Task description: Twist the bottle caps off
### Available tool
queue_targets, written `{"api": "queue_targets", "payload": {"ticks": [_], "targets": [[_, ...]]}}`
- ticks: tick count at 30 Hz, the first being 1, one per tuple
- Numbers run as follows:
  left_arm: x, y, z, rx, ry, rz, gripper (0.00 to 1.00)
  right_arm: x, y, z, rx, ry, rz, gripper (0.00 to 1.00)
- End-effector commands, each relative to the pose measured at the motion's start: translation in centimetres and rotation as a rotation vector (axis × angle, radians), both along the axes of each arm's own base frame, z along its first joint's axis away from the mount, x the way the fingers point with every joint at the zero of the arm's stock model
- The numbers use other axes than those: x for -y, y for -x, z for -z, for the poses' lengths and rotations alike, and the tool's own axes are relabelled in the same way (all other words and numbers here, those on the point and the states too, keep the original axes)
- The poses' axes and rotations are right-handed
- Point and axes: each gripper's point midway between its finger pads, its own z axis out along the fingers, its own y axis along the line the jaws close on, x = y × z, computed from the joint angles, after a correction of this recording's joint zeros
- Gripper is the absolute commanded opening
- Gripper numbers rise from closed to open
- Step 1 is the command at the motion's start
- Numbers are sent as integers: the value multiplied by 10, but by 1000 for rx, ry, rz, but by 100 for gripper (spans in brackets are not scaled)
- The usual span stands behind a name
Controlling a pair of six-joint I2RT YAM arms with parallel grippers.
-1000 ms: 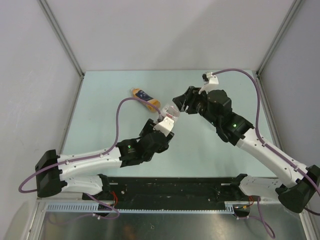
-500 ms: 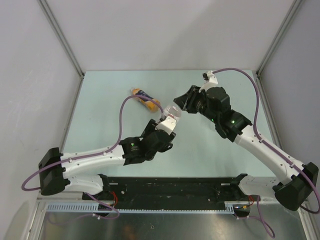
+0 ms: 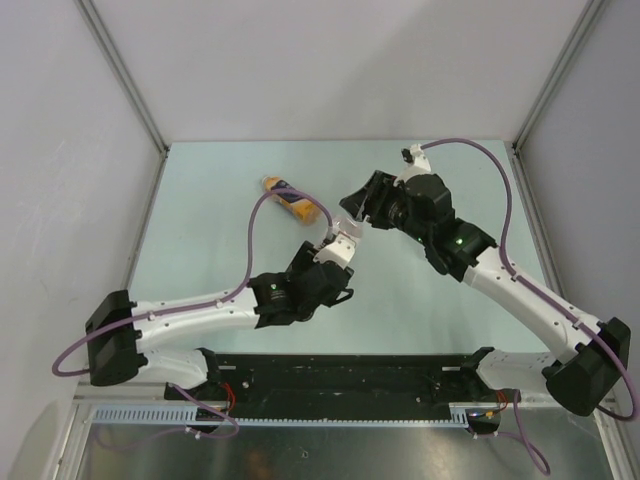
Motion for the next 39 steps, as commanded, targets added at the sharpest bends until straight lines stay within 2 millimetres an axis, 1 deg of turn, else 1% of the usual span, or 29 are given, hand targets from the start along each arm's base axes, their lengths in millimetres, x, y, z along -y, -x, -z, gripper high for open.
{"api": "queue_targets", "payload": {"ticks": [1,4,8,13,17,20,23,25,26,29,31,35,38,39], "targets": [[5,-4,-10,18,-19,-16,25,-20,6,-37,58,-121,-56,63],[3,-8,-14,38,-31,-43,22,-17,4,-33,41,-117,-34,59],[1,-12,-18,61,-42,-71,21,-12,2,-34,32,-122,3,54],[-2,-15,-16,76,-68,-91,20,-12,3,-43,51,-152,7,52],[-8,-18,-16,99,-97,-107,21,-10,1,-50,68,-179,24,49],[-13,-20,-18,118,-111,-122,21,-10,2,-56,83,-198,19,41],[-17,-20,-20,130,-115,-133,21,-10,1,-61,93,-213,18,37],[-21,-21,-21,142,-124,-144,20,-9,1,-62,93,-220,19,39],[-23,-21,-21,148,-130,-149,19,-9,0,-63,95,-224,19,42],[-26,-22,-21,156,-143,-156,19,-8,-2,-64,92,-236,9,54],[-26,-22,-20,156,-144,-157,18,-8,-3,-62,84,-244,5,57],[-26,-22,-17,153,-147,-161,18,-5,-5,-58,68,-254,18,58],[-27,-22,-16,158,-154,-170,18,0,-6,-53,59,-258,39,53],[-28,-22,-16,162,-156,-173,18,0,-7,-56,70,-267,42,51]]}}
